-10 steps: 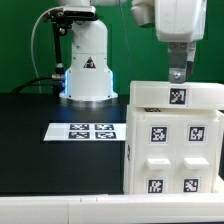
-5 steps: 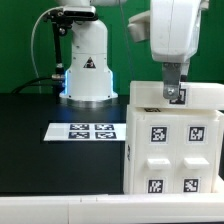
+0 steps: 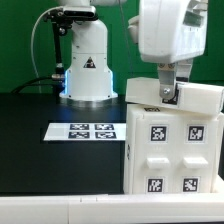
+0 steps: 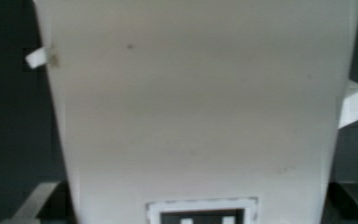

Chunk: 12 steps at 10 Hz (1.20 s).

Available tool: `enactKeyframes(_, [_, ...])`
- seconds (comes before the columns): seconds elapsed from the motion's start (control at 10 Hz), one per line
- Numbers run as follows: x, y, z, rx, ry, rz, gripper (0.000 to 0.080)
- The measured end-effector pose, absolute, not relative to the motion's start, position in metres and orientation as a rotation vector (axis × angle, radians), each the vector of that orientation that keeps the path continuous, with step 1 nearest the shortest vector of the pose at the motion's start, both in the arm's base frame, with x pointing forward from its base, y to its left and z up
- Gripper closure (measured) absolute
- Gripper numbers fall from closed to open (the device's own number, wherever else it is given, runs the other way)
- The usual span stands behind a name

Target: Assemble cabinet

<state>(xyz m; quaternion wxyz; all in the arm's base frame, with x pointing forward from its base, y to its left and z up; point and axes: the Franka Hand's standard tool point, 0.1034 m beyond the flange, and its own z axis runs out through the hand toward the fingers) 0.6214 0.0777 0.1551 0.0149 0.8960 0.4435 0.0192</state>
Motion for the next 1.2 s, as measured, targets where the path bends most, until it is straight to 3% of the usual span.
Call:
enactKeyframes(0.5, [0.6257,0.0796,0.154,3.111,0.314,0.135,0.0245])
enactKeyframes(1.0, [0.6282,0.0784,0.1537,3.144,-0.195,0.148,0.0243])
enactKeyframes(1.2, [0.6242,0.0786,0.1532,3.085,-0.73,0.186,0.0243])
